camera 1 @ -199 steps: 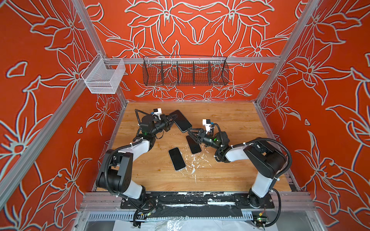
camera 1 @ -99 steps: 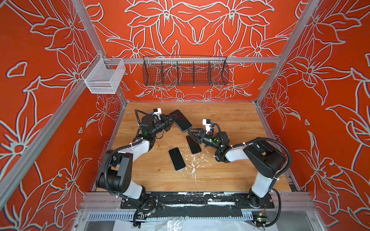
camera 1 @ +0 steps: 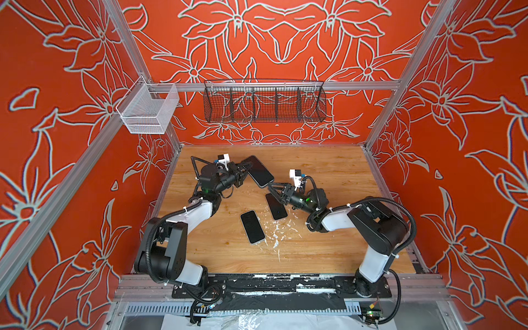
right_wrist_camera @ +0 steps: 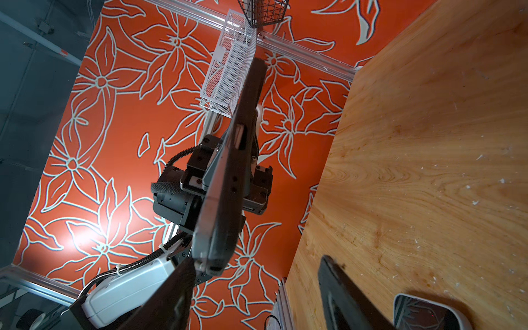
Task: Take the phone out of the phone case
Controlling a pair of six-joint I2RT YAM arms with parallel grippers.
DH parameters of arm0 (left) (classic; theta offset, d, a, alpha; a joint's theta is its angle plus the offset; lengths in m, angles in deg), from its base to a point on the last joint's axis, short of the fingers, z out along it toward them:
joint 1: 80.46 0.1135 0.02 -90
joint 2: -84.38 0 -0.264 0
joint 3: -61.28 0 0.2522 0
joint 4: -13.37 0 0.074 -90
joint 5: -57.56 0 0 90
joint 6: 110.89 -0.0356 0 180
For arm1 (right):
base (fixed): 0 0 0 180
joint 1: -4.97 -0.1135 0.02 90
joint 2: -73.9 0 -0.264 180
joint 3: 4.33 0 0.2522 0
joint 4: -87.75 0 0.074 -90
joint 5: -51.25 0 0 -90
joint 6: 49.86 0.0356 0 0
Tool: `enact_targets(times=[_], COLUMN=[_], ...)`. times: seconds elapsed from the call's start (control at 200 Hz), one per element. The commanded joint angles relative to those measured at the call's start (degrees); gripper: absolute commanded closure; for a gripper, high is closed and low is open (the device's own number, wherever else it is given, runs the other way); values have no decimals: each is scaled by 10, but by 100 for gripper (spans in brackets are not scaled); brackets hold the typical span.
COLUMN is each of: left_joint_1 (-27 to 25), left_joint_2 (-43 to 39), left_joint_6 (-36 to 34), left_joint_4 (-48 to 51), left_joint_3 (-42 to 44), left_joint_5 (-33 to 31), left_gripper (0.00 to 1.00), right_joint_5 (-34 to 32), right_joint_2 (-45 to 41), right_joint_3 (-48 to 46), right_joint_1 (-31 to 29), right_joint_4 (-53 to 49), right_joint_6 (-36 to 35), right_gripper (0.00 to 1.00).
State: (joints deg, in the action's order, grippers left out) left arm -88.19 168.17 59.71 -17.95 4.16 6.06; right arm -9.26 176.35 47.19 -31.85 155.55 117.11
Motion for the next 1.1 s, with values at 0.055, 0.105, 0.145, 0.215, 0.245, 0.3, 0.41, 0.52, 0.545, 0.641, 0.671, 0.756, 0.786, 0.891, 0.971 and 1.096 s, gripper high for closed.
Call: enact_targets(times=[0.055,0.105,0.145,0.215,0.245,0.3,0.41,0.52,0.545,0.641,0.671,0.756,0.786,0.891,0.971,1.096], left_joint_1=[-25,-30,-35,-40,-40,-41,-41,-43,-43,-44,-44,-46,-47,-51,-55,-59], left_joint_2=[-54,-60,-66,-74,-77,-81,-81,-78,-77,-74,-73,-71,-70,-66,-61,-56], left_joint_6=[32,33,33,36,39,47,69,92,95,103,106,115,120,139,162,193], left_joint_4=[-30,-26,-21,-15,-14,-21,-35,-52,-54,-60,-64,-71,-74,-91,-114,-146], left_joint_3=[-20,-19,-18,-16,-14,-10,-6,-3,-3,-4,-4,-5,-5,-3,-1,3], left_joint_5=[2,0,-3,-6,-7,-10,-11,-12,-11,-11,-11,-10,-9,-10,-11,-16], left_gripper=[100,100,100,100,100,100,100,100,100,100,100,100,100,100,100,100], right_joint_5=[-2,-1,-2,-2,-3,-4,-4,-7,-7,-7,-8,-8,-8,-9,-9,-9], right_joint_2=[-8,-7,-7,-7,-7,-7,-8,-10,-10,-12,-13,-14,-14,-14,-13,-13], right_joint_3=[-11,-11,-11,-11,-11,-13,-15,-19,-19,-22,-22,-24,-24,-27,-27,-28], right_joint_1=[2,2,2,2,2,2,3,3,3,3,4,5,5,7,7,8], right_joint_4=[-8,-8,-8,-8,-8,-8,-8,-8,-8,-8,-8,-8,-8,-8,-8,-8], right_joint_6=[1,1,1,1,0,-1,-2,-6,-7,-8,-9,-9,-9,-12,-13,-14], right_gripper=[30,30,30,30,30,30,30,30,30,29,29,29,29,29,29,29])
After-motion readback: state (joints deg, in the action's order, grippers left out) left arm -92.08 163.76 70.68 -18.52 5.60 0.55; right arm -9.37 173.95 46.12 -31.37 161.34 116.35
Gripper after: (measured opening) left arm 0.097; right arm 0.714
